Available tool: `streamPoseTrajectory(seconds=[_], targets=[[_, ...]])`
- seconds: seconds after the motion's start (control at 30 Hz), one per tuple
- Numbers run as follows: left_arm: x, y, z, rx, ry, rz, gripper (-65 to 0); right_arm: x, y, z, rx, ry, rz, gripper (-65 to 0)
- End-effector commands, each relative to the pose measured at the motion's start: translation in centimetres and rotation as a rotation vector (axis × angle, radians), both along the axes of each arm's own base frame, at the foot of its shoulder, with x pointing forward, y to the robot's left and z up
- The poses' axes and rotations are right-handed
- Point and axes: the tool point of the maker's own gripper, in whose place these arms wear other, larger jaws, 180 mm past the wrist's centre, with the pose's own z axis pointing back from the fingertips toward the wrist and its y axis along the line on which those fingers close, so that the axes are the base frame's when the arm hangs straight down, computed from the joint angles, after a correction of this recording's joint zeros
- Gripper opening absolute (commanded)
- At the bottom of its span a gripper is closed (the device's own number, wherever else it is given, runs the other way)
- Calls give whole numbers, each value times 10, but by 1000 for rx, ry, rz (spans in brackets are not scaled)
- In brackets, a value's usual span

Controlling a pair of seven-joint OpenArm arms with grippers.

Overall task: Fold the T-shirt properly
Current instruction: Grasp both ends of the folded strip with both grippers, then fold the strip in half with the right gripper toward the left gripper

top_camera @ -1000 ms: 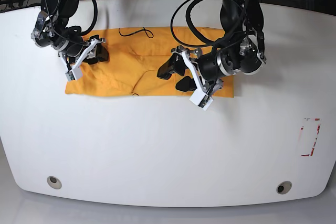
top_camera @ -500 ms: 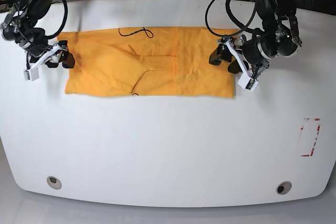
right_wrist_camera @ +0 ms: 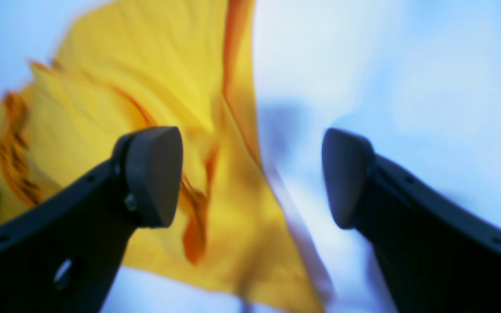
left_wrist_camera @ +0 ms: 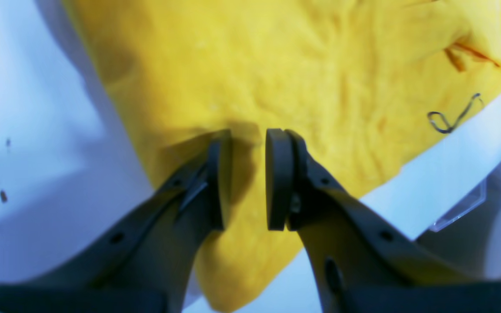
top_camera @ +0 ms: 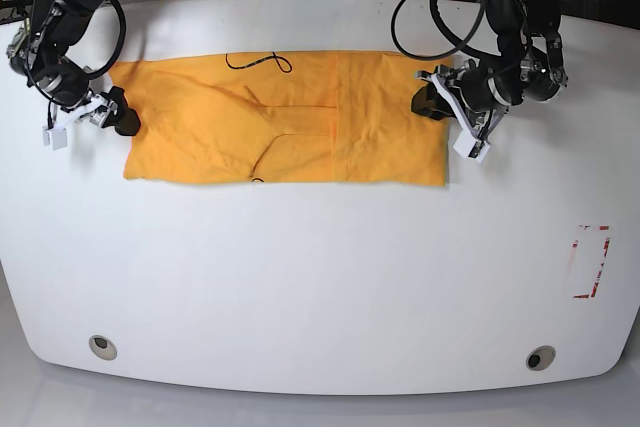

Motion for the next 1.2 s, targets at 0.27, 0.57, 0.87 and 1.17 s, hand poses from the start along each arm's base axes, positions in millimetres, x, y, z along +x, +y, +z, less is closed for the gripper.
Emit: streamPoseTrajectory(seconds=[0.27,0.57,0.87,1.17], targets=[[5,6,3,-3,-21,2,-537,7,53,-7,21,-4,117,-170],[6,6,3,2,-22,2,-537,17,86,2,34,-51,175,-512],[5,6,2,0,-18,4,-537,21,78,61,-147,-176,198,-650],[10,-13,-9,-40,5,-31,-536,7,102,96,-245,-236,254,-650]])
